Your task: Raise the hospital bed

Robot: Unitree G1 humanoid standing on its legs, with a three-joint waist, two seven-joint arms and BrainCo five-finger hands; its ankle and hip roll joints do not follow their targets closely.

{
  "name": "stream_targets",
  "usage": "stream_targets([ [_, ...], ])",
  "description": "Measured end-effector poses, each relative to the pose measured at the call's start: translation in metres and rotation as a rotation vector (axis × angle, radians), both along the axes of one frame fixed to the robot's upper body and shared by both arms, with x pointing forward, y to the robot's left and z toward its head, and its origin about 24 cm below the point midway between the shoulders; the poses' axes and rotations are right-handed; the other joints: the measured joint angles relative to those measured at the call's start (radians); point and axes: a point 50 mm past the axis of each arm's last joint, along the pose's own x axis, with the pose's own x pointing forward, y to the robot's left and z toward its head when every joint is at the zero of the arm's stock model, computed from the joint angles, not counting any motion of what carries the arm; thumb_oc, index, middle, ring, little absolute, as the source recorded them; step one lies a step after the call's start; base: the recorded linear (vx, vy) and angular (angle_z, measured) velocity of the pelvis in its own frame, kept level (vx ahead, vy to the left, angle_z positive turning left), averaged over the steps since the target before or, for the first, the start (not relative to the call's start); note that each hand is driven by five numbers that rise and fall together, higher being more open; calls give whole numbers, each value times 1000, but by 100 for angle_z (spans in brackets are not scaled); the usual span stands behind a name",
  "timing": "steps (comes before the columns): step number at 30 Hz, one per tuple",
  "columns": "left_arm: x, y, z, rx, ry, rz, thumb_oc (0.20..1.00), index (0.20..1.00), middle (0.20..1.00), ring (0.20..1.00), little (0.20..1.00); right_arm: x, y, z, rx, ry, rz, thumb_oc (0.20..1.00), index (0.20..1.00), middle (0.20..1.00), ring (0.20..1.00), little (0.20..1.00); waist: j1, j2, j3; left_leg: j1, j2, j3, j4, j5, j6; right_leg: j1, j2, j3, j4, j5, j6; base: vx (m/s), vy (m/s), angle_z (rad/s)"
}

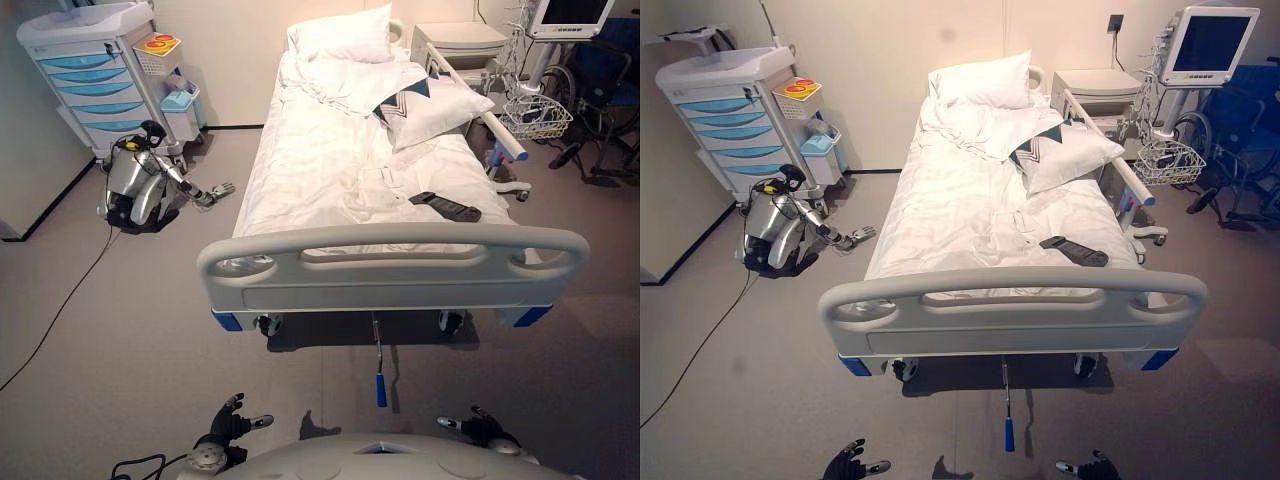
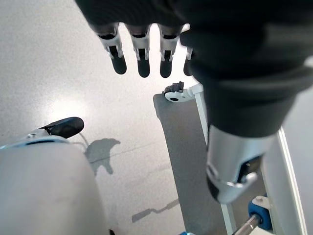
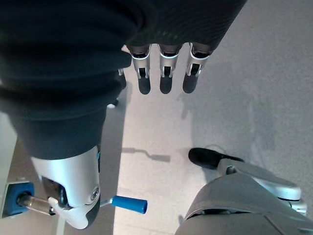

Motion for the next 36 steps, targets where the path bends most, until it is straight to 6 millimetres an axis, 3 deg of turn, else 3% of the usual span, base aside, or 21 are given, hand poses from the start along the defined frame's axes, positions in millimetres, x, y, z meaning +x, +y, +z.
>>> stream_targets([
  [5,3,0,1,-14,-15,21,1000,1000,1000,1000,1000,1,0,0,1,-5,2,1000,1000,1000,1000,1000,0,-4,1,-19,0,-8,0,3,-4,-15,-1,-5,0,-1,1,-120,-11,3],
  [8,27,-3,12,-52,-130,36,1000,1000,1000,1000,1000,15,-1,4,-4,-38,23,1000,1000,1000,1000,1000,3,-8,34,-94,-7,-15,2,27,-8,-89,1,-8,7,18,-4,-250,-2,2],
  [9,51,-8,25,-71,-233,0,1000,1000,1000,1000,1000,31,-3,8,-13,-76,44,1000,1000,1000,1000,1000,6,-4,71,-138,-9,-20,5,45,-5,-130,-1,-8,10,34,-8,-287,-7,4],
  [11,72,-12,39,-93,-326,-32,1000,1000,1000,1000,1000,46,-4,13,-20,-115,54,1000,1000,1000,1000,1000,8,-3,127,-169,-11,-28,16,58,-2,-150,-1,-9,9,49,-10,-220,-10,7],
  [13,115,-20,70,-144,-511,-58,1000,1000,1000,1000,1000,77,-2,24,-27,-200,60,1000,1000,1000,1000,1000,25,2,210,-264,-5,-49,57,60,2,-239,-1,-10,43,58,-20,-188,-16,3],
  [14,123,-21,78,-155,-551,-60,1000,1000,1000,1000,1000,86,0,27,-27,-223,66,1000,1000,1000,1000,1000,25,4,227,-290,-5,-55,70,65,-3,-262,-1,-11,53,60,-21,-160,-21,2],
  [16,159,-25,109,-161,-692,-103,1000,1000,1000,1000,1000,123,7,44,-25,-326,83,1000,1000,1000,1000,1000,22,9,300,-350,-3,-62,81,78,6,-324,-2,-10,72,71,-29,-131,-23,2],
  [19,180,-33,138,-189,-819,-140,1000,1000,1000,1000,1000,152,16,61,-13,-434,101,1000,1000,1000,1000,1000,21,10,350,-390,0,-64,91,84,6,-377,-1,-5,107,67,-35,-130,-22,-3],
  [21,199,-47,171,-226,-948,-205,1000,1000,1000,1000,1000,179,22,79,-10,-523,107,1000,1000,1000,1000,1000,26,14,395,-450,0,-71,119,85,6,-450,-7,-2,169,49,-39,-90,-3,3],
  [26,214,-74,231,-302,-1166,-342,1000,1000,1000,1000,1000,225,36,119,13,-698,113,1000,1000,1000,1000,1000,24,13,484,-566,-10,-85,173,92,1,-603,-31,6,309,1,-45,-106,-4,6],
  [31,217,-75,249,-297,-1235,-366,1000,1000,1000,1000,1000,243,42,141,42,-792,77,1000,1000,1000,1000,1000,25,11,510,-649,-10,-92,194,91,2,-703,-35,9,368,-14,-57,-39,14,2],
  [36,210,-87,292,-343,-1404,-425,1000,1000,1000,1000,1000,266,52,174,92,-934,43,1000,1000,1000,1000,1000,26,9,509,-754,-9,-90,218,94,1,-818,-35,27,403,-15,-64,-16,-3,-2],
])
